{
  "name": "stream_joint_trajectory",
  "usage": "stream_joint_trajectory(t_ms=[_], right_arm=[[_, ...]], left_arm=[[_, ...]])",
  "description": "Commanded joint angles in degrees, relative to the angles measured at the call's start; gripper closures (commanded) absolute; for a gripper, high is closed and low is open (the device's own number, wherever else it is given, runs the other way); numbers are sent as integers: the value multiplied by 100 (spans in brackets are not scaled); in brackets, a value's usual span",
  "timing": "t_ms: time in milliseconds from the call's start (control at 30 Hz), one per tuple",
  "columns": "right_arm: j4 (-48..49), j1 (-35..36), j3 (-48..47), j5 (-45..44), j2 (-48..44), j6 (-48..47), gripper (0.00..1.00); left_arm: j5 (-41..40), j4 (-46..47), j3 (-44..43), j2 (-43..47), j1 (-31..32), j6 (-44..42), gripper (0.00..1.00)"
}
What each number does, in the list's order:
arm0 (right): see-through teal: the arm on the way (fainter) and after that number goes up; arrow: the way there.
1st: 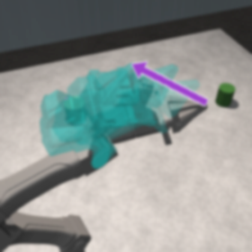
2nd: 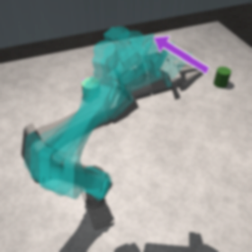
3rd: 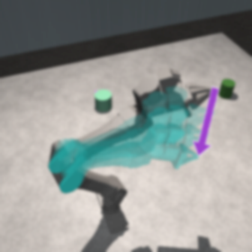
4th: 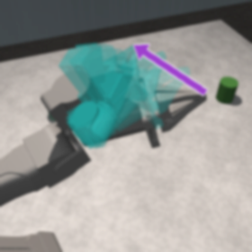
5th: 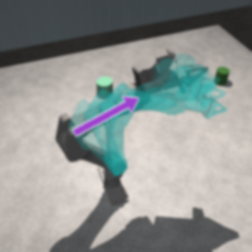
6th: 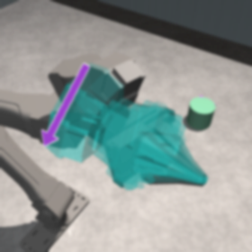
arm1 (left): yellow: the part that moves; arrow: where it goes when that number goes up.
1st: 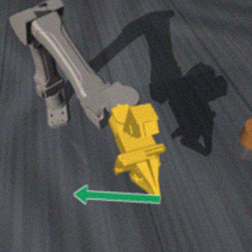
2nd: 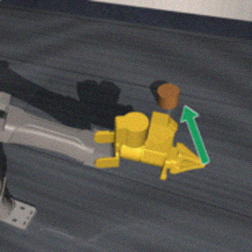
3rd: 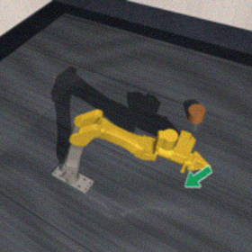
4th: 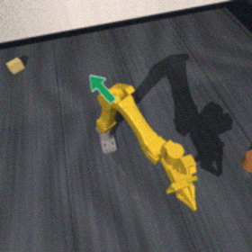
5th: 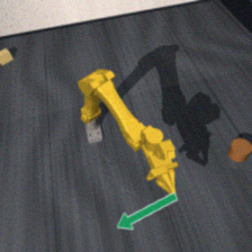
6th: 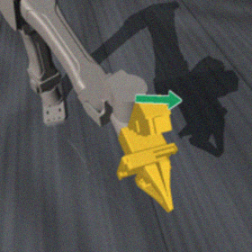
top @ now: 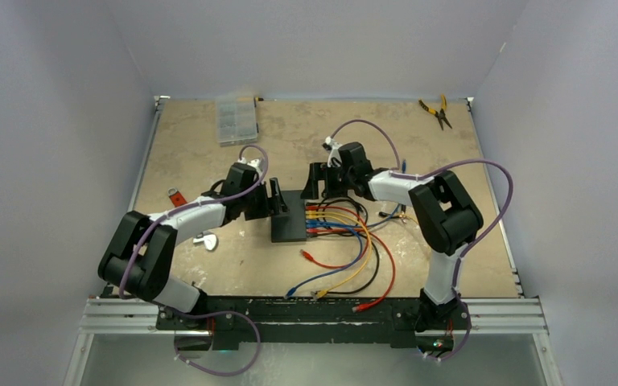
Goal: Pull the plug from the switch port
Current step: Move the switch port to the center of the board.
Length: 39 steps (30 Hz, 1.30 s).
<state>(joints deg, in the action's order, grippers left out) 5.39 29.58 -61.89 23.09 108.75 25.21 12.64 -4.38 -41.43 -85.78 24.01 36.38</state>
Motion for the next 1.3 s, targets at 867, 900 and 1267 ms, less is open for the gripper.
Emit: stream_joint_trajectory(t_ms=[867, 900, 1267], right_arm=[[-127, -217, 1976, 805, -1242, 48, 25], [-107, -240, 1925, 739, -1262, 53, 24], [864, -981, 2085, 1516, -1286, 212, 21]], left_arm=[[278, 592, -365, -697, 3, -157, 25], [222, 562, -358, -631, 7, -163, 25], [-384, 68, 93, 401, -2, -272, 25]])
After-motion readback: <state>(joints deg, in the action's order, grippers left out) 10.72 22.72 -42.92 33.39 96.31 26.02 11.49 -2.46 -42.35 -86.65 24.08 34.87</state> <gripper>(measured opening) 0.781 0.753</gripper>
